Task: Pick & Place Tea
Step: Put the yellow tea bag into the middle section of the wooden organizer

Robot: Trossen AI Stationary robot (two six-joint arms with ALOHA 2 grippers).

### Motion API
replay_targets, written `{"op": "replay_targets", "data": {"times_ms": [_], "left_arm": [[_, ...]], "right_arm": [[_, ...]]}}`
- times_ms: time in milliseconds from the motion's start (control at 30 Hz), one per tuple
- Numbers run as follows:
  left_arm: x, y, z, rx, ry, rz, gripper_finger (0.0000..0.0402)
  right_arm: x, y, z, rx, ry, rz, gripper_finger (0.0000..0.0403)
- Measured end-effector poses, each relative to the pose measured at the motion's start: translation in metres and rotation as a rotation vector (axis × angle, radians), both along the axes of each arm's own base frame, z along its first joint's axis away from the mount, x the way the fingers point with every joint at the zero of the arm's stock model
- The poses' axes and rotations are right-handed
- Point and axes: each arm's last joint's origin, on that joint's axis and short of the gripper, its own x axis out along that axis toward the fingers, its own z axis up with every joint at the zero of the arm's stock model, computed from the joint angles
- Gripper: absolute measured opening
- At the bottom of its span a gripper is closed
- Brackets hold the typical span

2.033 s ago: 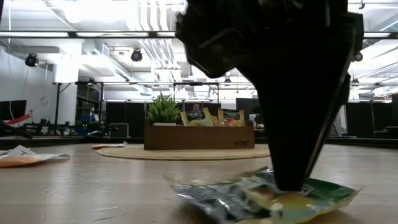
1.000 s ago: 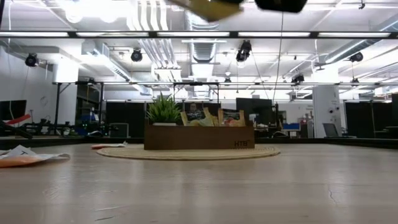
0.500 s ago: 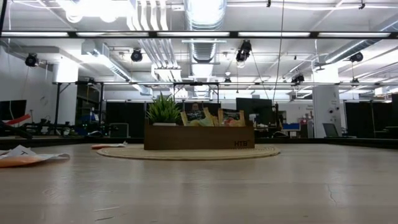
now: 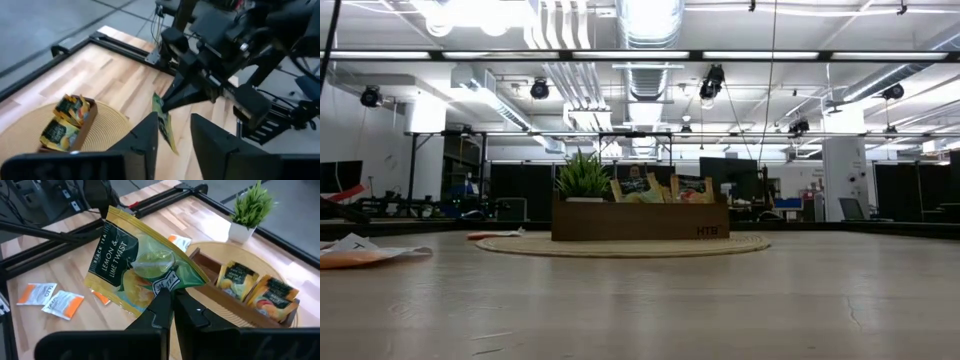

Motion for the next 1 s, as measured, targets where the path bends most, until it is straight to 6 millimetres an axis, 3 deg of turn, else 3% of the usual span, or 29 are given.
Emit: {"op": "replay_targets", "data": {"times_ms": [233, 367, 667, 1000], "left_arm": [[0.011, 0.018, -0.001, -0.020, 0.010, 0.052, 0.0194], [0.017, 0.028, -0.001, -0.034, 0.003, 0.100, 0.0222], [0.028, 0.045, 0.006, -0.069, -0.063, 0.118, 0.0227], [0.038, 0.058, 0.006, -0.084, -0.073, 0.128, 0.0227]], "right_arm": [[-0.011, -0.008, 0.017, -0.085, -0.033, -0.012, 0.0008], [-0.018, -0.014, 0.028, -0.160, -0.053, -0.033, 0.0008], [-0.024, -0.028, 0.038, -0.308, -0.025, -0.075, 0.0008], [-0.019, -0.044, 0.040, -0.350, 0.006, -0.103, 0.0008]]}}
